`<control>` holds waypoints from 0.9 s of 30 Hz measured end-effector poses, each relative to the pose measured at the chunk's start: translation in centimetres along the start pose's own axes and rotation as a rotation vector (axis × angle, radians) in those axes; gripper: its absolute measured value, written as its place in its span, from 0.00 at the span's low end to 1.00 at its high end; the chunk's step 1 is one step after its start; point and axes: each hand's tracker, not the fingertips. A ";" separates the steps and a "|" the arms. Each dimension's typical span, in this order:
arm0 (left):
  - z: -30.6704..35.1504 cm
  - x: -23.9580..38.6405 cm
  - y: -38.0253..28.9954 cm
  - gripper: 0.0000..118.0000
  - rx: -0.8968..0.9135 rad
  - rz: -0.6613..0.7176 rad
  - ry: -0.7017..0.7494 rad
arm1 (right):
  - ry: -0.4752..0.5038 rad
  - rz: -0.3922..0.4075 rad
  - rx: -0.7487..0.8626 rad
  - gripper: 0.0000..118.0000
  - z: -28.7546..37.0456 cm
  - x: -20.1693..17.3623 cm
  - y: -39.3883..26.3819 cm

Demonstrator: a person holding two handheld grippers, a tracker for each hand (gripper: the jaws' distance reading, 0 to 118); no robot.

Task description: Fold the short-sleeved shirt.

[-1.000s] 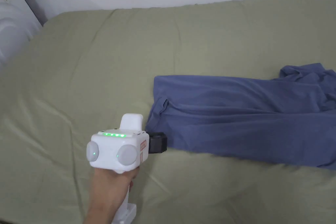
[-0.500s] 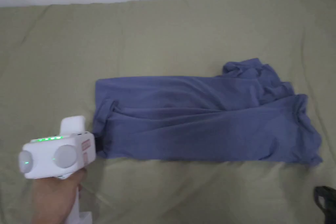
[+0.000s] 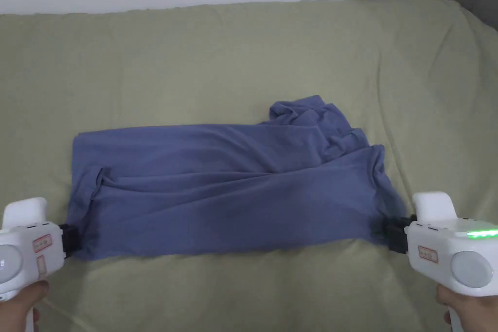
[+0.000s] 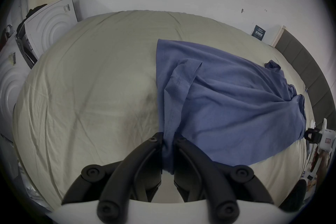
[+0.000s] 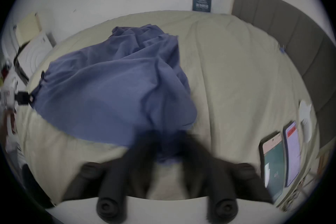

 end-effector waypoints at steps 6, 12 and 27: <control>2.1 0.2 -0.1 0.07 0.002 -0.011 -0.044 | 0.116 -0.114 0.007 0.05 3.0 -0.6 1.2; 8.8 -0.1 0.3 0.07 0.117 0.025 -0.119 | 0.178 -0.133 0.086 0.05 9.5 0.8 3.5; 19.2 -2.8 -5.8 0.07 0.152 0.024 -0.134 | 0.249 -0.088 0.044 0.05 18.8 2.7 -1.1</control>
